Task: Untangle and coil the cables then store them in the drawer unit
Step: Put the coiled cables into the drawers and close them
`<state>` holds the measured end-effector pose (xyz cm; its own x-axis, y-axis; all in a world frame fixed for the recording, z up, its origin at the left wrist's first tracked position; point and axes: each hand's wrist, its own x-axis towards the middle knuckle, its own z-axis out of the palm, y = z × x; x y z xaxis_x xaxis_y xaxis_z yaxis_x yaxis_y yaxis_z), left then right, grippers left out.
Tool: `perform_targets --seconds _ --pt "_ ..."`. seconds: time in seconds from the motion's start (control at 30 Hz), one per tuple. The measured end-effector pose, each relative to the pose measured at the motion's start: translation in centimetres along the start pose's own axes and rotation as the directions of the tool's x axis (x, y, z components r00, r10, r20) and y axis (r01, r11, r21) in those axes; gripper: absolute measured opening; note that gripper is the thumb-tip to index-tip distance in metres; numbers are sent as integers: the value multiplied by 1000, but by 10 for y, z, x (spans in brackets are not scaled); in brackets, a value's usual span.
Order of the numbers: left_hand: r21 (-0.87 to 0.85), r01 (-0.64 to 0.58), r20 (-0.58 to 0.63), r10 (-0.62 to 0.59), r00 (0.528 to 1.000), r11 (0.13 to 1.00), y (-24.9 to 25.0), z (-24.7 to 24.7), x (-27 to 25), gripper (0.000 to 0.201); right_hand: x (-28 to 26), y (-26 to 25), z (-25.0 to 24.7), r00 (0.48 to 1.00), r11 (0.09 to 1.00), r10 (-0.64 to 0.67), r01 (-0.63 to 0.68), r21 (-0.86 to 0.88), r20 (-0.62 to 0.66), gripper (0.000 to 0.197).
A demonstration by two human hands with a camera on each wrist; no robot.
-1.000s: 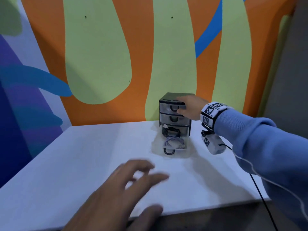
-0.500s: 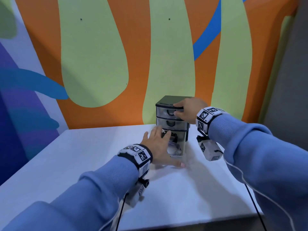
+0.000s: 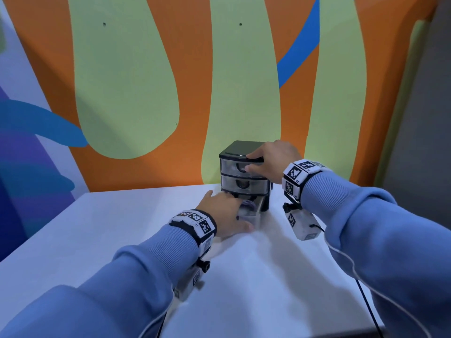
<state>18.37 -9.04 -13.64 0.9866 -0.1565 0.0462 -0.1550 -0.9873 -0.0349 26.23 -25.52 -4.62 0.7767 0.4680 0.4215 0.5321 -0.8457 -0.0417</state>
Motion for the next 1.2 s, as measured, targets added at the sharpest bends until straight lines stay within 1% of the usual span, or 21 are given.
perform_targets --seconds 0.03,0.07,0.1,0.2,0.27,0.3,0.4,0.43,0.53,0.57,0.63,0.7,0.83,0.93,1.07,1.2 --pt "24 22 -55 -20 998 999 0 -3 0 60 0 0 0 1000 1000 4 -4 0 1 47" --pt "38 46 -97 -43 994 998 0 -5 -1 51 0 0 0 1000 1000 4 -4 -4 4 49" --pt "37 69 -127 -64 990 997 0 -7 -2 47 0 -1 0 1000 1000 0 0 -6 5 49" --pt "-39 104 -218 -110 970 994 7 -11 -8 30 0 -2 1 1000 1000 5 -5 -9 1 46" --pt "-43 108 -242 -116 963 993 14 -11 -11 22 1 -3 1 1000 1000 -2 1 -31 -28 40" --pt "-32 111 -236 -115 965 993 17 -10 -12 19 2 -3 2 999 999 -10 8 -51 -39 38" --pt "-14 115 -192 -115 975 993 17 -6 -14 22 6 -3 7 998 995 -54 50 -84 -45 38" --pt "-11 111 -178 -111 978 994 15 -4 -15 24 8 -2 11 997 994 -69 66 -87 -33 43" --pt "-11 86 -161 -87 983 996 9 0 -18 31 11 -1 22 994 983 -108 111 -145 32 68" --pt "-18 81 -161 -83 983 997 8 0 -20 33 12 -1 25 993 981 -109 114 -157 38 68" --pt "-38 67 -163 -73 984 997 4 0 -24 34 14 -1 27 996 989 -91 93 -118 26 53" --pt "-69 45 -183 -57 981 997 0 0 -29 34 15 -3 24 994 988 -98 102 -118 40 45" --pt "-111 25 -267 -54 962 994 -6 -3 -41 22 9 -10 14 985 966 -159 169 -193 69 46" --pt "-141 19 -263 -56 963 990 -5 -7 -49 19 -2 -20 7 980 958 -190 197 -210 55 46" --pt "-145 60 -246 -95 965 988 2 -13 -53 20 -14 -31 -3 974 950 -218 226 -217 59 47" --pt "-112 161 -261 -185 947 981 13 -17 -48 9 -20 -36 -8 974 952 -217 227 -205 72 47"
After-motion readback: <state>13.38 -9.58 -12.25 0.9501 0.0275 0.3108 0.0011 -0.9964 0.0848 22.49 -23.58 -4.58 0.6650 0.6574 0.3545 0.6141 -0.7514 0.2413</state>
